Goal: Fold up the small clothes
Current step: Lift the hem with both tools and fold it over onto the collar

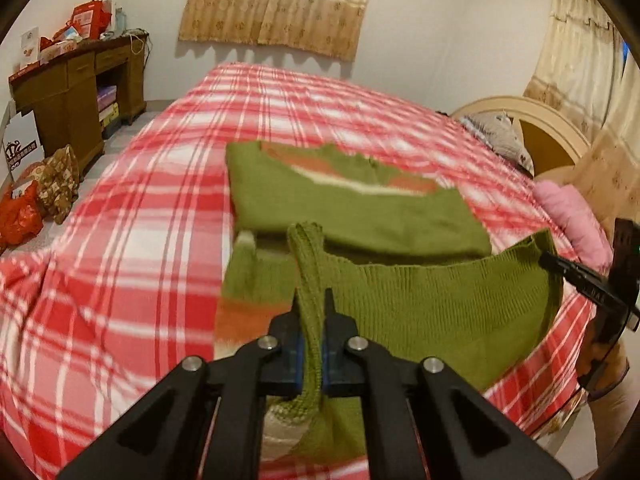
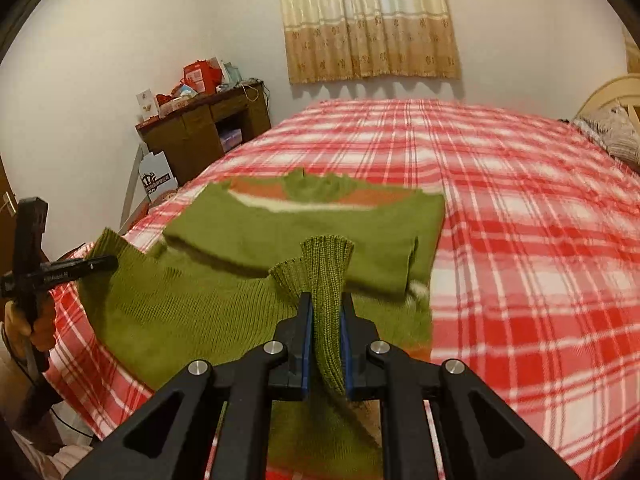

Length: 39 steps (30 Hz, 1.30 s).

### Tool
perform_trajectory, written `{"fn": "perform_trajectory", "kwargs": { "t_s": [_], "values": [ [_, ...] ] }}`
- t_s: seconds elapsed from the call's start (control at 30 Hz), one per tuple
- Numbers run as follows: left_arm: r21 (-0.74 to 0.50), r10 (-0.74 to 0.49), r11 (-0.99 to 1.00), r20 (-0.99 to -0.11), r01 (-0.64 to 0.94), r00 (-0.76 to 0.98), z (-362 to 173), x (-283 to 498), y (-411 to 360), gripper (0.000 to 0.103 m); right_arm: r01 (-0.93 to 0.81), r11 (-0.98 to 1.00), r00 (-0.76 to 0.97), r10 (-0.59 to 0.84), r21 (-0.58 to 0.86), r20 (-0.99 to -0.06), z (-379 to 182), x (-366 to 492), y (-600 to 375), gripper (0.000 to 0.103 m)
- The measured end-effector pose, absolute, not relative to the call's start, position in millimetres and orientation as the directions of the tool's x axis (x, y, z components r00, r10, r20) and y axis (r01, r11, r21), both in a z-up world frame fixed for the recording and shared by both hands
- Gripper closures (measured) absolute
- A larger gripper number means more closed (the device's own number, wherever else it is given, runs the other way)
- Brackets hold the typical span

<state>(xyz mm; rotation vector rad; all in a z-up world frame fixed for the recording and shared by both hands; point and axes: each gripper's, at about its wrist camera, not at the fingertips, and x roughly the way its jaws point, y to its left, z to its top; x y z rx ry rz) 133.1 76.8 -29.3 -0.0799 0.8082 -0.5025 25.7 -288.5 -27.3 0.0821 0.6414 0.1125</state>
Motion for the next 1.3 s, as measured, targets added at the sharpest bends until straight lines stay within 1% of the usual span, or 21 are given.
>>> {"fn": "perform_trajectory", "kwargs": {
  "t_s": [0.17,0.43,0.73,0.97,1.1,1.17,1.23,1.3],
  "values": [
    [-0.247,-0.442,0.89,-0.67,0.383,0.596,-17.0,163.8,68.0,0.098,-0.085,0.994,0.814,0.112,0.073,-0.571,-8.4,46.5,-292.1,0.092],
    [-0.269,-0.44,0.894,-0.672,0.358,0.596,-17.3,220.1,56.4,0.098,-0.051,0.998,0.819,0.065,0.041,-0.57,3.6,92.8,-305.0,0.092],
    [-0.316,-0.453,0.891,-0.674,0.327,0.584,-16.8,282.9,37.6,0.098,-0.033,0.999,0.8,0.013,-0.022,-0.599,-3.6,174.2,-318.3,0.093],
    [-0.317,-0.443,0.896,-0.663,0.31,0.604,-16.6,339.2,23.7,0.098,0.045,0.997,0.798,-0.073,-0.061,-0.598,-14.4,251.3,-342.9,0.093],
    [-0.262,-0.383,0.923,-0.68,0.28,0.625,-34.3,369.3,9.9,0.098,0.07,0.995,0.783,-0.095,-0.065,-0.615,-38.6,287.5,-349.5,0.093],
    [-0.243,-0.338,0.941,-0.708,0.236,0.62,-54.8,383.1,6.0,0.098,0.075,0.99,0.77,-0.135,-0.12,-0.624,-57.5,298.6,-345.8,0.093],
    [-0.202,-0.28,0.96,-0.737,0.195,0.615,-75.2,390.5,4.1,0.098,0.073,0.987,0.744,-0.148,-0.141,-0.652,-76.2,307.0,-345.9,0.093],
    [-0.192,-0.257,0.966,-0.747,0.17,0.613,-85.2,392.8,5.0,0.094,0.074,0.988,0.731,-0.146,-0.135,-0.667,-81.1,309.4,-348.6,0.093]
  ]
}}
